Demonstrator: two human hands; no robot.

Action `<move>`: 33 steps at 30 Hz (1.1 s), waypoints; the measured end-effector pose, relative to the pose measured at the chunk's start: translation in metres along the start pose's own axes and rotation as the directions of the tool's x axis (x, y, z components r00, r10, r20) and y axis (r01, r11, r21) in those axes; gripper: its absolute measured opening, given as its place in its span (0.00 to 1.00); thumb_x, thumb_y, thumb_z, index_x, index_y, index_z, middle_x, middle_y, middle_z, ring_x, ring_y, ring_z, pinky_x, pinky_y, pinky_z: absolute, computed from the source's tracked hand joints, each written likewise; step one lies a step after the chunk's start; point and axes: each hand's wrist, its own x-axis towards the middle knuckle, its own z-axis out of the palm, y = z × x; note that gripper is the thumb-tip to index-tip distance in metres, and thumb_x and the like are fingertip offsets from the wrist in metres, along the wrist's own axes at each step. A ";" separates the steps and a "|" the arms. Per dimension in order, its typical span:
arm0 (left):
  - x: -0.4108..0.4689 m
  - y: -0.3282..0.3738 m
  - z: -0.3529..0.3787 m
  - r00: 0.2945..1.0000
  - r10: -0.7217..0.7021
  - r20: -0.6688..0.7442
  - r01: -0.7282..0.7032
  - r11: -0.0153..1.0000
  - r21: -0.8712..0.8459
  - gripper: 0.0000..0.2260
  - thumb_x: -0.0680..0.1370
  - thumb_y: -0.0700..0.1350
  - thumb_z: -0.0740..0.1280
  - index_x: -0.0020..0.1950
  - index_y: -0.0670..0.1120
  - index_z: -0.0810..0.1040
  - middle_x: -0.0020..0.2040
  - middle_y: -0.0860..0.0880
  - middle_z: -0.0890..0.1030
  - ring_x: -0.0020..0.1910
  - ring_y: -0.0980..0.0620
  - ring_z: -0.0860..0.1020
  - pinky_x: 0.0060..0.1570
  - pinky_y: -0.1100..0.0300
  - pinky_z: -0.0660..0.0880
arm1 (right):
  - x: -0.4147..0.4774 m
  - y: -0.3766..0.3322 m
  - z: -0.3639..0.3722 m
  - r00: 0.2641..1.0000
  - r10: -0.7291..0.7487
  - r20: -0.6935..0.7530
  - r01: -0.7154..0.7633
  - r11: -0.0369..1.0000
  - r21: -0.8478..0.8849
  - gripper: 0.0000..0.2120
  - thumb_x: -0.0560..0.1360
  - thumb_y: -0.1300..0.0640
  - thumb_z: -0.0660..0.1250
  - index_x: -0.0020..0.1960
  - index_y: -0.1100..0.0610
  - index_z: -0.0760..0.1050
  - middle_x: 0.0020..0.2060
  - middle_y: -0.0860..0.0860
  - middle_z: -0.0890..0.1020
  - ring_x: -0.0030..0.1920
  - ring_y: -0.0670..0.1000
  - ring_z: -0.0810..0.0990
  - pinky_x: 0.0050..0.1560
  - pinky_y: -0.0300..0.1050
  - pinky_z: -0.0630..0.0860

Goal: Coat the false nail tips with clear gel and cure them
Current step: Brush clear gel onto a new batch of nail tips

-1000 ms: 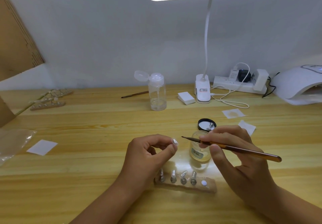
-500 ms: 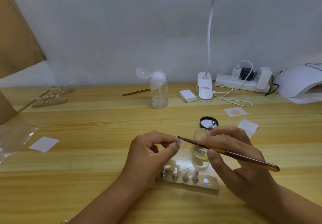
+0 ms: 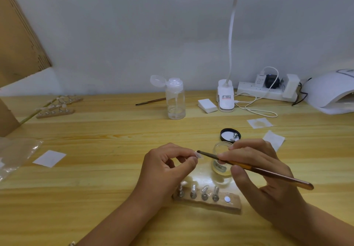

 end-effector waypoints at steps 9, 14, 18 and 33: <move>0.000 -0.002 -0.001 1.000 -0.005 -0.005 0.005 1.000 0.007 0.08 0.72 0.40 0.75 0.42 0.54 0.87 0.41 0.55 0.85 0.41 0.58 0.81 0.37 0.65 0.73 | -0.001 0.001 -0.001 0.999 0.029 -0.029 -0.029 1.000 0.000 0.08 0.73 0.57 0.63 0.48 0.50 0.79 0.43 0.43 0.81 0.55 0.42 0.77 0.53 0.47 0.72; 0.000 -0.003 0.000 1.000 0.010 -0.002 -0.010 1.000 0.006 0.09 0.72 0.39 0.75 0.41 0.54 0.87 0.40 0.55 0.86 0.42 0.56 0.82 0.37 0.62 0.74 | 0.001 0.001 0.000 1.000 -0.002 -0.004 0.002 1.000 -0.009 0.10 0.80 0.50 0.62 0.54 0.53 0.80 0.49 0.39 0.82 0.58 0.42 0.77 0.55 0.47 0.73; 0.001 -0.005 -0.001 1.000 -0.003 -0.005 0.003 1.000 0.007 0.08 0.72 0.39 0.75 0.42 0.54 0.87 0.41 0.57 0.86 0.43 0.57 0.82 0.38 0.64 0.73 | -0.002 0.001 0.000 1.000 0.019 -0.015 -0.018 0.999 0.028 0.08 0.74 0.57 0.64 0.48 0.52 0.81 0.44 0.41 0.81 0.56 0.43 0.77 0.52 0.51 0.74; 0.001 -0.009 -0.001 1.000 -0.020 -0.022 0.020 1.000 -0.014 0.03 0.72 0.47 0.76 0.44 0.56 0.87 0.41 0.59 0.86 0.41 0.52 0.82 0.39 0.63 0.75 | -0.002 0.000 -0.001 0.999 0.021 -0.045 -0.019 0.999 0.029 0.08 0.79 0.51 0.63 0.53 0.51 0.80 0.48 0.39 0.82 0.56 0.43 0.78 0.53 0.47 0.73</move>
